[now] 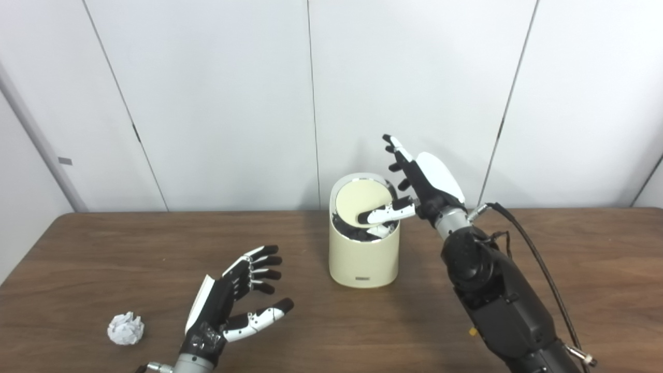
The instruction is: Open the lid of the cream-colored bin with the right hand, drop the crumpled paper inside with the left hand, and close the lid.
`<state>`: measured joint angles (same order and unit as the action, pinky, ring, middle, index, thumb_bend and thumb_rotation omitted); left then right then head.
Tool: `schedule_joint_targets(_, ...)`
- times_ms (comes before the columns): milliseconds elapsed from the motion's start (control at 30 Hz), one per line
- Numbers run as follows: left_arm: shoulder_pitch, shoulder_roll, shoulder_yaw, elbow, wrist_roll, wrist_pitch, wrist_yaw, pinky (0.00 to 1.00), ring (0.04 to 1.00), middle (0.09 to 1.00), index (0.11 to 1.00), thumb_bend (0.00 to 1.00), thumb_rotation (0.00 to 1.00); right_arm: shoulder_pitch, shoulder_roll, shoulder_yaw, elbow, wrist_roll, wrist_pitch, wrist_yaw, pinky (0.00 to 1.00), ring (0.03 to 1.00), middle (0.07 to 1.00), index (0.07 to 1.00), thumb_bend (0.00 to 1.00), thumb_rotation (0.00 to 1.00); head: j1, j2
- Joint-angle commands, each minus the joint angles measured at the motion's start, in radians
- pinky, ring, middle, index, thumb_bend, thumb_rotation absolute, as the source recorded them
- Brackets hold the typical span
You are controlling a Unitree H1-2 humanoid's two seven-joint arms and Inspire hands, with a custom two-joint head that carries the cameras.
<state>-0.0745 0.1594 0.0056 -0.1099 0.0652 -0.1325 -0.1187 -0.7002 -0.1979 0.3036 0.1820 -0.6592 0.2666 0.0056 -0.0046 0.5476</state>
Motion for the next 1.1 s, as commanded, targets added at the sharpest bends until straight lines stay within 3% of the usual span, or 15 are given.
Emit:
schedule_joint_targets(0,-0.013,0.008,0.006,-0.039,-0.012,-0.017,0.004,0.61,0.707,0.780,0.828,0.68,0.17,-0.020,-0.025,0.019,-0.004,-0.056,-0.003,-0.003,0.67,0.852,0.944,0.963,0.84,0.17,-0.002,0.003)
schedule_joint_targets(133,-0.014,0.010,0.007,-0.036,-0.014,-0.023,0.003,0.60,0.704,0.778,0.828,0.68,0.17,-0.021,-0.051,0.063,-0.009,-0.125,0.006,-0.003,0.75,0.873,0.950,0.961,0.85,0.14,-0.002,0.006)
schedule_joint_targets(300,-0.014,0.010,0.006,-0.038,-0.015,-0.022,0.003,0.60,0.704,0.779,0.829,0.68,0.17,-0.024,-0.084,0.120,-0.003,-0.219,0.014,-0.006,0.77,0.863,0.941,0.939,0.84,0.08,-0.003,0.008)
schedule_joint_targets(433,-0.015,0.010,0.008,-0.041,-0.022,-0.012,0.001,0.60,0.704,0.779,0.827,0.68,0.16,-0.022,-0.087,0.127,-0.001,-0.236,0.016,0.000,0.75,0.859,0.933,0.926,0.85,0.03,-0.004,0.008)
schedule_joint_targets(567,-0.017,0.012,0.006,-0.041,-0.022,-0.010,0.000,0.60,0.706,0.784,0.829,0.68,0.17,-0.018,-0.082,0.118,-0.006,-0.229,0.023,0.009,0.75,0.861,0.933,0.927,0.83,0.08,-0.004,0.006)
schedule_joint_targets(700,-0.019,0.012,0.007,-0.041,-0.022,-0.008,-0.001,0.61,0.709,0.786,0.830,0.68,0.16,-0.007,-0.051,0.046,-0.037,-0.119,0.026,0.032,0.77,0.870,0.932,0.918,0.77,0.16,-0.004,0.005)
schedule_joint_targets(833,-0.021,0.012,0.007,-0.039,-0.025,-0.009,-0.003,0.61,0.708,0.787,0.830,0.67,0.15,0.004,-0.027,-0.026,-0.077,-0.029,0.024,0.043,0.68,0.843,0.912,0.918,0.69,0.27,-0.004,0.005)
schedule_joint_targets(967,-0.023,0.013,0.006,-0.043,-0.023,-0.003,-0.003,0.61,0.709,0.789,0.830,0.67,0.16,0.026,0.001,-0.118,-0.148,0.099,0.028,0.065,0.63,0.822,0.912,0.919,0.66,0.31,-0.004,0.005)
schedule_joint_targets(1067,-0.025,0.015,0.005,-0.037,-0.020,-0.008,-0.004,0.61,0.708,0.789,0.831,0.67,0.17,0.045,0.000,-0.146,-0.180,0.131,0.022,0.067,0.62,0.811,0.905,0.915,0.66,0.33,-0.003,0.003)
